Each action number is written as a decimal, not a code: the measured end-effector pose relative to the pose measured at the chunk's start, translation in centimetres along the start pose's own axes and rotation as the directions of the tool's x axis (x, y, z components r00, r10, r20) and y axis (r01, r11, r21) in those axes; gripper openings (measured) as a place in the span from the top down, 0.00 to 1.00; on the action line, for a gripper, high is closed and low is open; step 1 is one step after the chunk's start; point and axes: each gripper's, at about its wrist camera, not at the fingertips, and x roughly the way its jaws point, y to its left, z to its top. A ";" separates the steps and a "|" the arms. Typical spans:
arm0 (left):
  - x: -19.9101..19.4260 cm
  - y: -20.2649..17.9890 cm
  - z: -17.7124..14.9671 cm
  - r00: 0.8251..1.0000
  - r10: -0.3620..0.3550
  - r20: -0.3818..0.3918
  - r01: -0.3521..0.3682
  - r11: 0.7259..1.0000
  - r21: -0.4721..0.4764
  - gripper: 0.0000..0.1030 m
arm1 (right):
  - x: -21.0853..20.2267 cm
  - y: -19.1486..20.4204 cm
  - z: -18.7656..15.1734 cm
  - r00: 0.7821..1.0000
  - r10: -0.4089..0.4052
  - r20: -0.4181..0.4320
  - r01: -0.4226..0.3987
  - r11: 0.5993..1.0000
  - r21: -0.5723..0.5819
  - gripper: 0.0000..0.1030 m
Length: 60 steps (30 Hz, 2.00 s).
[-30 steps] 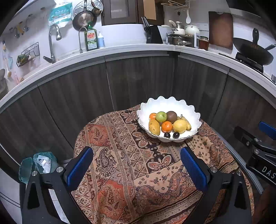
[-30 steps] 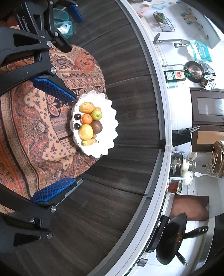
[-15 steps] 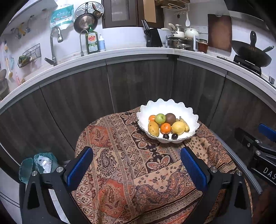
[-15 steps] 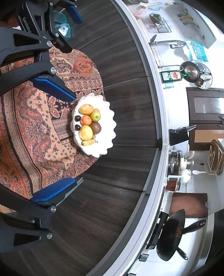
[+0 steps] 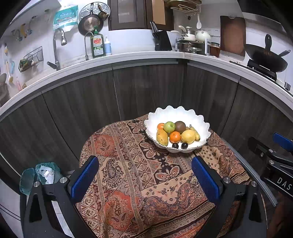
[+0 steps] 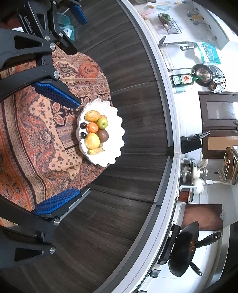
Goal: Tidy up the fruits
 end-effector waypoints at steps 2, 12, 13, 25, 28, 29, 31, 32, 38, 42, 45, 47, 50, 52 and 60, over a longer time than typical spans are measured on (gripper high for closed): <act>-0.1 0.1 0.0 1.000 -0.001 0.001 0.001 1.000 0.000 0.00 | 0.0 0.0 0.0 1.000 0.001 0.001 -0.001 1.000 0.001 0.12; -0.2 0.0 0.0 1.000 -0.003 0.004 0.002 1.000 0.004 0.00 | -0.2 0.2 0.2 1.000 0.010 -0.001 -0.010 1.000 0.008 0.12; -0.2 0.0 0.0 1.000 -0.003 0.005 0.003 1.000 0.003 0.00 | -0.2 0.1 0.2 1.000 0.010 0.000 -0.010 1.000 0.009 0.12; -0.4 -0.2 0.2 1.000 -0.013 0.008 0.013 1.000 0.010 0.00 | -0.2 0.0 0.2 1.000 0.011 -0.002 -0.011 1.000 0.012 0.12; -0.5 -0.2 0.2 1.000 -0.024 0.005 0.024 1.000 0.011 0.00 | -0.2 0.0 0.2 1.000 0.010 -0.003 -0.010 1.000 0.012 0.12; -0.4 -0.1 0.2 1.000 -0.027 0.005 0.027 1.000 0.012 0.00 | -0.2 0.0 0.2 1.000 0.010 -0.002 -0.010 1.000 0.012 0.12; -0.5 -0.1 0.3 1.000 -0.026 0.006 0.026 1.000 0.014 0.00 | -0.2 0.0 0.3 1.000 0.011 -0.003 -0.011 1.000 0.014 0.12; -0.5 -0.1 0.2 1.000 -0.026 0.005 0.026 1.000 0.014 0.00 | -0.2 0.0 0.3 1.000 0.010 -0.003 -0.010 1.000 0.014 0.12; -0.4 0.0 0.2 1.000 -0.029 0.002 0.029 0.999 0.017 0.00 | -0.2 0.0 0.2 1.000 0.012 -0.004 -0.012 1.000 0.013 0.12; -0.4 0.0 0.2 1.000 -0.027 0.002 0.027 0.999 0.017 0.00 | -0.2 -0.1 0.2 1.000 0.012 -0.006 -0.012 1.000 0.015 0.12; -0.4 0.0 0.2 1.000 -0.029 -0.002 0.029 0.999 0.018 0.00 | -0.3 0.0 0.2 1.000 0.010 -0.007 -0.010 1.000 0.015 0.12; -0.4 0.1 0.1 1.000 -0.031 -0.004 0.031 0.999 0.016 0.00 | -0.2 0.0 0.2 1.000 0.010 -0.007 -0.010 1.000 0.016 0.12; -0.3 0.2 0.1 0.999 -0.033 -0.007 0.033 0.999 0.017 0.00 | -0.3 0.0 0.2 1.000 0.011 -0.008 -0.011 1.000 0.019 0.12; -0.3 0.2 0.1 0.999 -0.033 -0.005 0.033 0.999 0.017 0.00 | -0.2 0.0 0.2 1.000 0.010 -0.009 -0.010 1.000 0.017 0.12; -0.3 0.3 0.1 1.000 -0.030 -0.004 0.030 1.000 0.008 0.00 | -0.1 0.0 0.1 1.000 0.007 -0.013 -0.007 1.000 0.022 0.12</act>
